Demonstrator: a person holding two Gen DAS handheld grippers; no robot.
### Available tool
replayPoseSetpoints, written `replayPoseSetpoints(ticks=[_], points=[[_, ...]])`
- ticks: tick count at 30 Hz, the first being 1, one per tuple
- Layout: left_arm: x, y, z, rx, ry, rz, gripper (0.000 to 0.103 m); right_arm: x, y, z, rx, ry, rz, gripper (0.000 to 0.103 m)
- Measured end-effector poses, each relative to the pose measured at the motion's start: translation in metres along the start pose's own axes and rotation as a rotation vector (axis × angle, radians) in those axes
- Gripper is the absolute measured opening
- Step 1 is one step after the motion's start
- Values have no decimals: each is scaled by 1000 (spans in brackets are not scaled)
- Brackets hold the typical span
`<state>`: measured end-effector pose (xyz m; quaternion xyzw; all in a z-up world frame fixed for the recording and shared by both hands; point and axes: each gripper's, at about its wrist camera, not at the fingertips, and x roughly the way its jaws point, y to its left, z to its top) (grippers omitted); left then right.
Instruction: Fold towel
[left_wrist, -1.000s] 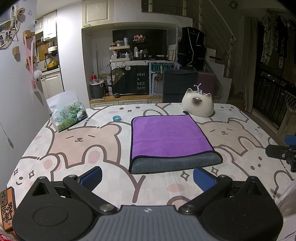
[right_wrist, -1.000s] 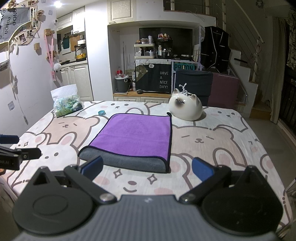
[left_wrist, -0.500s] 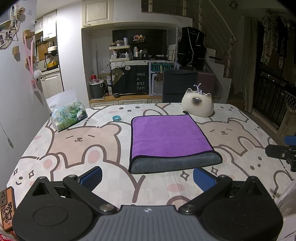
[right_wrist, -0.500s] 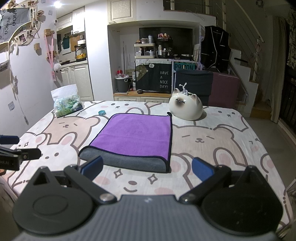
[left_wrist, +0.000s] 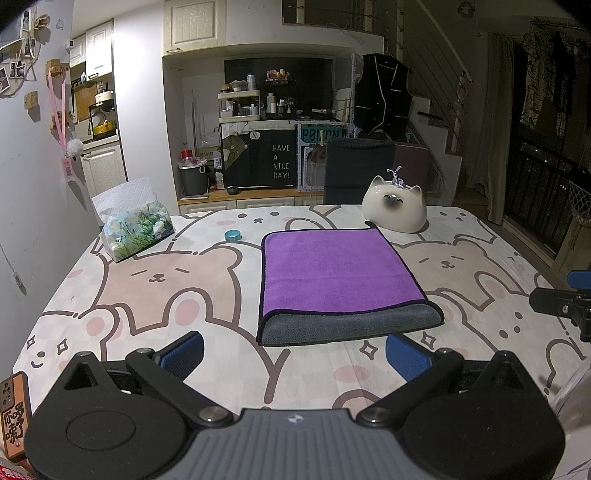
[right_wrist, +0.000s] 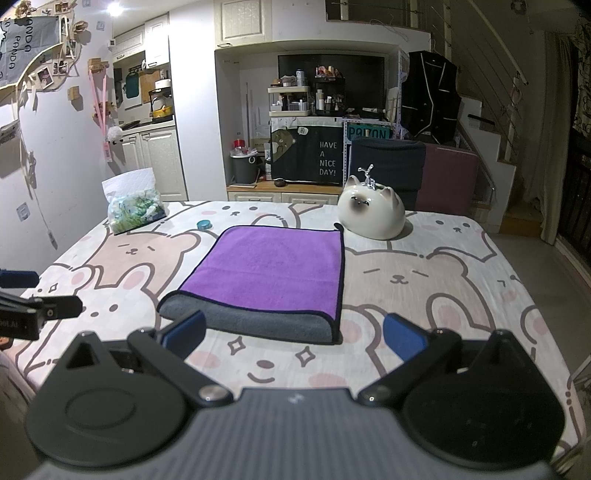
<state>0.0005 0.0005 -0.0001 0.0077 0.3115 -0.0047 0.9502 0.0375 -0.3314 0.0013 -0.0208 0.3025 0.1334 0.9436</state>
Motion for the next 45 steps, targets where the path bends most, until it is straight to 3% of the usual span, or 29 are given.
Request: replayPoseSetpoints(ticks=[34, 45], points=[[13, -5, -9, -8, 11, -10, 103, 4, -1, 0, 30, 3, 21, 103], [9, 5, 30, 15, 8, -3, 103, 11, -7, 20, 9, 9, 10, 103]])
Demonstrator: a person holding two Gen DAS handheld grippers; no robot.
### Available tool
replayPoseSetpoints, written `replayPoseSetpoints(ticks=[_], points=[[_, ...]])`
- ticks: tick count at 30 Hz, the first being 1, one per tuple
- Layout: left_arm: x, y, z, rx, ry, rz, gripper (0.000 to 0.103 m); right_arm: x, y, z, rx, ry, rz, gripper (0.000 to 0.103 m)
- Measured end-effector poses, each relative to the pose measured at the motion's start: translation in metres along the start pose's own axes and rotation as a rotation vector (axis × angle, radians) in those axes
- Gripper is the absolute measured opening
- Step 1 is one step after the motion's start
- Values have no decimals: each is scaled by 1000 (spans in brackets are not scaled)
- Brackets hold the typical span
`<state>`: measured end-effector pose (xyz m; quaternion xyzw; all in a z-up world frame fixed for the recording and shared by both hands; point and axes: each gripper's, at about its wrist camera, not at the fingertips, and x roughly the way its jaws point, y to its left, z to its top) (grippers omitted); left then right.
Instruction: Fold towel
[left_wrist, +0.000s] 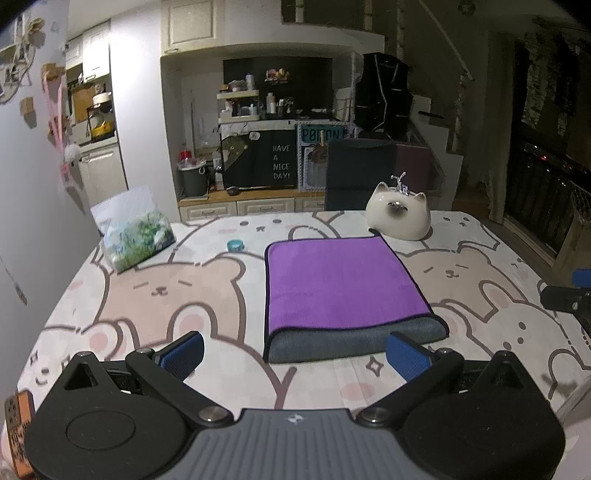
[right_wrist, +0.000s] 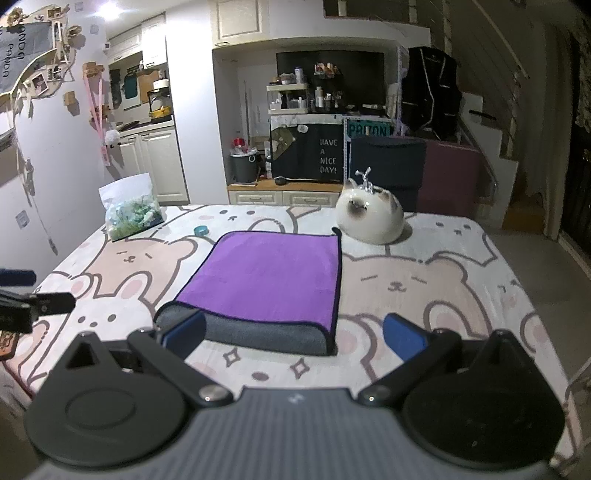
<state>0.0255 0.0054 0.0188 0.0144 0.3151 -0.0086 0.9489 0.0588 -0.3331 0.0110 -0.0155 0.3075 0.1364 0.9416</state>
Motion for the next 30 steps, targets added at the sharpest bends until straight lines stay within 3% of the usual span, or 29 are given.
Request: replayPoseSetpoints(ticks=[7, 14, 19, 30], points=[[19, 6, 26, 52, -12, -16, 103, 8, -9, 19, -74, -41, -32, 103], [49, 16, 46, 76, -40, -61, 103, 33, -21, 35, -115, -21, -29, 103], [77, 21, 45, 84, -34, -99, 103, 52, -32, 37, -126, 4, 8, 103], [137, 29, 22, 110, 69, -159, 103, 98, -34, 22, -253, 71, 40, 103]])
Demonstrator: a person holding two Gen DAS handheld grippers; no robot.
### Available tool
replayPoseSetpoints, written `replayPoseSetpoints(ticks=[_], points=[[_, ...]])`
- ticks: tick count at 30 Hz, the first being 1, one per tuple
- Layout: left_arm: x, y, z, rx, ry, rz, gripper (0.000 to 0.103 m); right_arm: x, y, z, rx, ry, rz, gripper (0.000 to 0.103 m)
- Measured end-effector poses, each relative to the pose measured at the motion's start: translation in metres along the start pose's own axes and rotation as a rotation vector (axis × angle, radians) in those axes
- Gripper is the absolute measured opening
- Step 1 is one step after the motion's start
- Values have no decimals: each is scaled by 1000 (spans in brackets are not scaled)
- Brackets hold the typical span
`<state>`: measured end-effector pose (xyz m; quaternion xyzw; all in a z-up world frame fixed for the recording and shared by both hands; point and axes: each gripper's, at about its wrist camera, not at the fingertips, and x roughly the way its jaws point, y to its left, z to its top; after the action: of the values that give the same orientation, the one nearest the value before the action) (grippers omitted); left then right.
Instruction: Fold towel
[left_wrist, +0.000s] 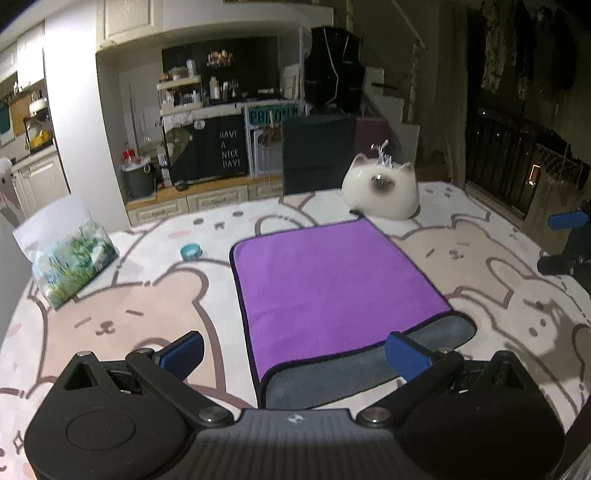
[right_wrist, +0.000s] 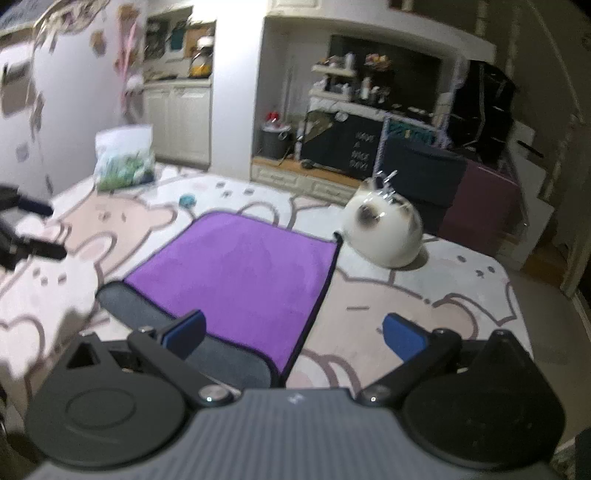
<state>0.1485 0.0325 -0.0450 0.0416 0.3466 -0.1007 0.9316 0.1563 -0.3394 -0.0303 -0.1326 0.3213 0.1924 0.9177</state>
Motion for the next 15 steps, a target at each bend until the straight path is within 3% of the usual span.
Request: replayPoseSetpoints(ticks=[8, 15], points=[[45, 14, -14, -21, 142, -34, 103, 39, -1, -15, 4, 70, 83, 103], [81, 20, -24, 20, 253, -64, 102, 70, 1, -21, 9, 124, 144, 103]])
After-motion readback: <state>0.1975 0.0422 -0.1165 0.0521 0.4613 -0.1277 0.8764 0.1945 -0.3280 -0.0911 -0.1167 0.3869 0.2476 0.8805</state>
